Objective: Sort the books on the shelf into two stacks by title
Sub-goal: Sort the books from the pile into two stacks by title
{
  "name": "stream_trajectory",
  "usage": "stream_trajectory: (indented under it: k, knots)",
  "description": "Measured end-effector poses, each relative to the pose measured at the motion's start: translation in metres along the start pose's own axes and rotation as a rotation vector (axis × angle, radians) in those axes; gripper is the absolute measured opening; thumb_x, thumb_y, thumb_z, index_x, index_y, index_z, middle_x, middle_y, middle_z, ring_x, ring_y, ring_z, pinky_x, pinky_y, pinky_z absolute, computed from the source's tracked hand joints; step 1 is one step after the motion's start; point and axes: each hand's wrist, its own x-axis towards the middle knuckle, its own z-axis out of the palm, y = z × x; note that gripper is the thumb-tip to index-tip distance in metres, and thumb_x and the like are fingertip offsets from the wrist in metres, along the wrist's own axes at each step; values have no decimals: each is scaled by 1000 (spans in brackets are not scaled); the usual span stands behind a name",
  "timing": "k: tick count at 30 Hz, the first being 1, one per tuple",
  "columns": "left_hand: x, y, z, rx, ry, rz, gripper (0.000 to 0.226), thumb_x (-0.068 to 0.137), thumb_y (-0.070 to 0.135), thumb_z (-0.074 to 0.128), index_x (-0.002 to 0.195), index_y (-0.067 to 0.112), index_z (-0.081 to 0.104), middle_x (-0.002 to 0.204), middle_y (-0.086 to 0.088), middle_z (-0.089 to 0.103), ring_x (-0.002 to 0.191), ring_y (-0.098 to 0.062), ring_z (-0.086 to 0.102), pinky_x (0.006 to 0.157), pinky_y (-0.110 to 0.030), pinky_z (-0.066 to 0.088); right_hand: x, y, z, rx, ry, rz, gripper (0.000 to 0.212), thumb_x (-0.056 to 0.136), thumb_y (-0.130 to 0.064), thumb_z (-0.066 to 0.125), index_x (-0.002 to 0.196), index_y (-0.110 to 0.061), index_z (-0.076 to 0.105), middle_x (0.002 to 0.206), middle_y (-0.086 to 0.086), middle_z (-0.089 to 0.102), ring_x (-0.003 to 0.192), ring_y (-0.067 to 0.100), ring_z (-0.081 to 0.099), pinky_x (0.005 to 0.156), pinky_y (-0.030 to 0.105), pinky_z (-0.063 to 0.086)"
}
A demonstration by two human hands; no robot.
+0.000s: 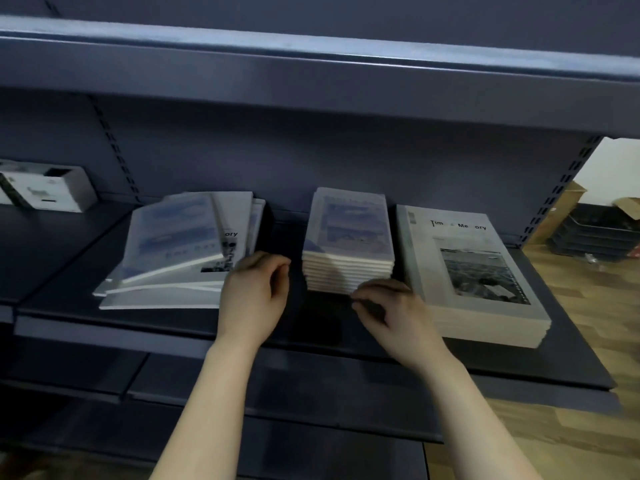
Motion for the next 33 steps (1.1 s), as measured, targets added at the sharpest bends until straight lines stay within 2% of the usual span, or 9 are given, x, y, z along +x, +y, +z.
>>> stream_trajectory:
  k: [8, 13, 19, 23, 26, 29, 31, 33]
  knots:
    - [12, -54, -43, 98, 15, -80, 26, 85, 25, 47, 97, 15, 68, 92, -5, 65, 88, -30, 60, 75, -43, 52, 15, -19, 58, 13, -81, 49, 16, 88, -28, 59, 100, -27, 70, 99, -10, 67, 99, 10, 59, 80, 27, 48]
    - [8, -93, -64, 209, 57, -178, 15, 86, 16, 59, 98, 13, 68, 93, -12, 67, 86, -37, 61, 73, -44, 51, 20, -36, 85, -28, -32, 63, 11, 86, -22, 64, 95, -24, 70, 93, -7, 64, 97, 14, 56, 75, 25, 44]
    - [6, -126, -83, 341, 83, -329, 12, 85, 17, 57, 87, 10, 67, 92, -16, 62, 90, -40, 52, 71, -42, 42, 33, -54, 107, -57, 48, 56, 10, 81, -17, 70, 89, -22, 73, 90, -7, 66, 94, 14, 54, 78, 24, 42]
    - [11, -147, -87, 301, 60, -426, 37, 87, 42, 57, 97, 8, 64, 95, -17, 62, 95, -38, 52, 71, -37, 39, 36, -56, 116, -83, 78, 52, 9, 78, -16, 72, 86, -21, 72, 89, -5, 64, 92, 18, 54, 78, 29, 46]
    - [16, -150, -85, 324, 49, -436, 60, 83, 58, 55, 92, 0, 62, 88, -20, 65, 87, -39, 57, 77, -42, 43, 35, -55, 117, -85, 91, 50, 10, 79, -15, 72, 87, -20, 72, 90, -6, 63, 95, 17, 53, 81, 29, 45]
    - [21, -149, -80, 316, 10, -559, 87, 74, 73, 53, 117, -2, 55, 111, -24, 62, 105, -42, 53, 89, -46, 41, 32, -55, 116, -98, 91, 42, 11, 81, -16, 70, 90, -20, 72, 93, -7, 63, 97, 17, 53, 82, 30, 46]
    - [25, -146, -79, 282, 6, -582, 95, 72, 70, 59, 133, -2, 43, 125, -25, 55, 117, -43, 45, 98, -47, 36, 31, -55, 116, -99, 93, 43, 11, 81, -17, 70, 91, -20, 72, 94, -7, 63, 97, 17, 52, 82, 29, 45]
    - [30, -143, -80, 149, 0, -629, 98, 69, 61, 69, 138, -1, 36, 132, -26, 48, 123, -41, 40, 102, -48, 35, 31, -55, 116, -96, 97, 42, 11, 81, -16, 70, 91, -21, 72, 94, -7, 63, 97, 16, 52, 81, 28, 45]
